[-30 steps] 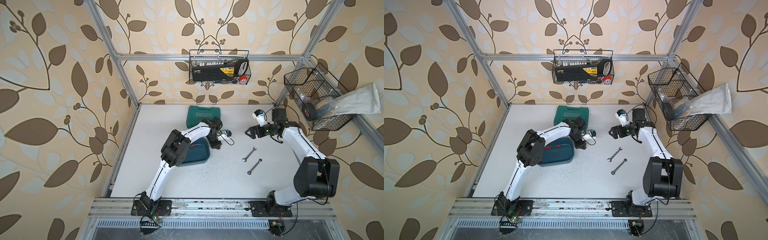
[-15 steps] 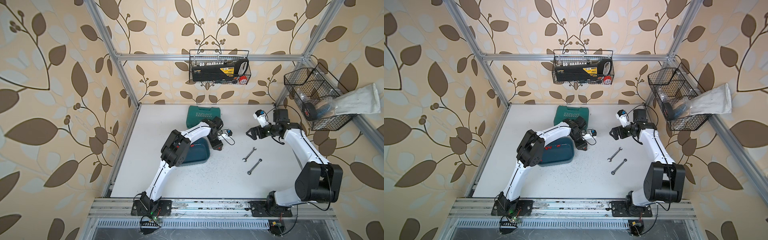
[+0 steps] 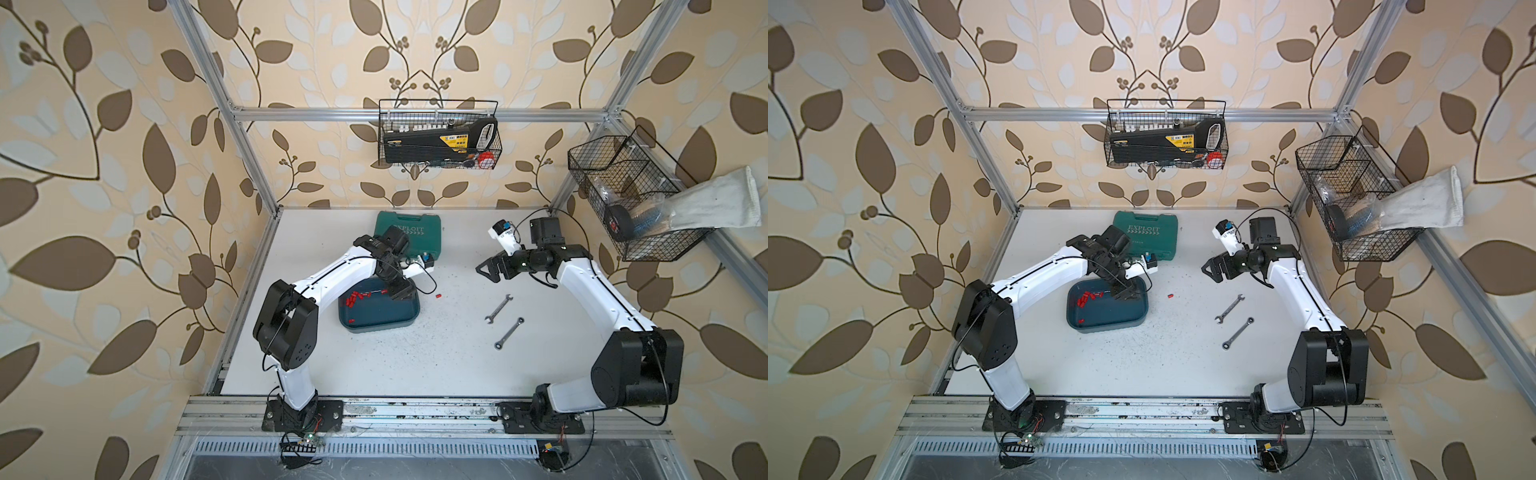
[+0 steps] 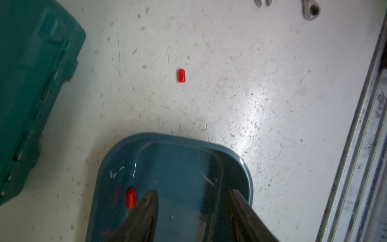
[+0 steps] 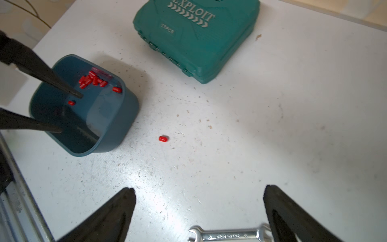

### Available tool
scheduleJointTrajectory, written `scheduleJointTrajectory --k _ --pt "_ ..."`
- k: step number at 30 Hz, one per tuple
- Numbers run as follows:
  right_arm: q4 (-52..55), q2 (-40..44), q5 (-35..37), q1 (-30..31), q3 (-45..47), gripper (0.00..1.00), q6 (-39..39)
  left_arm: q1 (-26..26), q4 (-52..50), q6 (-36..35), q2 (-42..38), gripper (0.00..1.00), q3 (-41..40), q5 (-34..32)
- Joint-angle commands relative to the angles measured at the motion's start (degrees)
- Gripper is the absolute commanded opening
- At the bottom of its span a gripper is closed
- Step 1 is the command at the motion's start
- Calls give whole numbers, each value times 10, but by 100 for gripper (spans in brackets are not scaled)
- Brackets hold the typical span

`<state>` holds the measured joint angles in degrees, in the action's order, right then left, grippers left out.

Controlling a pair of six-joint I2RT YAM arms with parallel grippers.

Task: Take the screw protection sleeves out of the storage box
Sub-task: Pick up the screw protection sleeve from the storage box.

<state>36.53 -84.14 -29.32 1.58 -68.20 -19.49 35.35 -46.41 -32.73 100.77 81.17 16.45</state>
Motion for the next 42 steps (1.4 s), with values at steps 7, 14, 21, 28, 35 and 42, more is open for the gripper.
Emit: scheduleJointTrajectory --k 7,14,21,28,35,42 --pt "-34 -15 -42 29 37 99 -1 -34 83 -47 -15 50 -105 -92" --pt "-39 -4 -64 6 52 99 1 -34 130 -58 14 45 -120 -149" --pt "-39 -5 -75 -2 53 99 3 -34 156 -56 31 38 -121 -164" --pt "-38 -3 -85 -7 54 99 3 -34 185 -54 43 34 -129 -179" --pt "-36 -4 -93 -11 54 99 7 -33 202 -52 60 31 -131 -186" --pt "-35 -7 -101 -15 54 99 10 -33 222 -55 73 24 -148 -188"
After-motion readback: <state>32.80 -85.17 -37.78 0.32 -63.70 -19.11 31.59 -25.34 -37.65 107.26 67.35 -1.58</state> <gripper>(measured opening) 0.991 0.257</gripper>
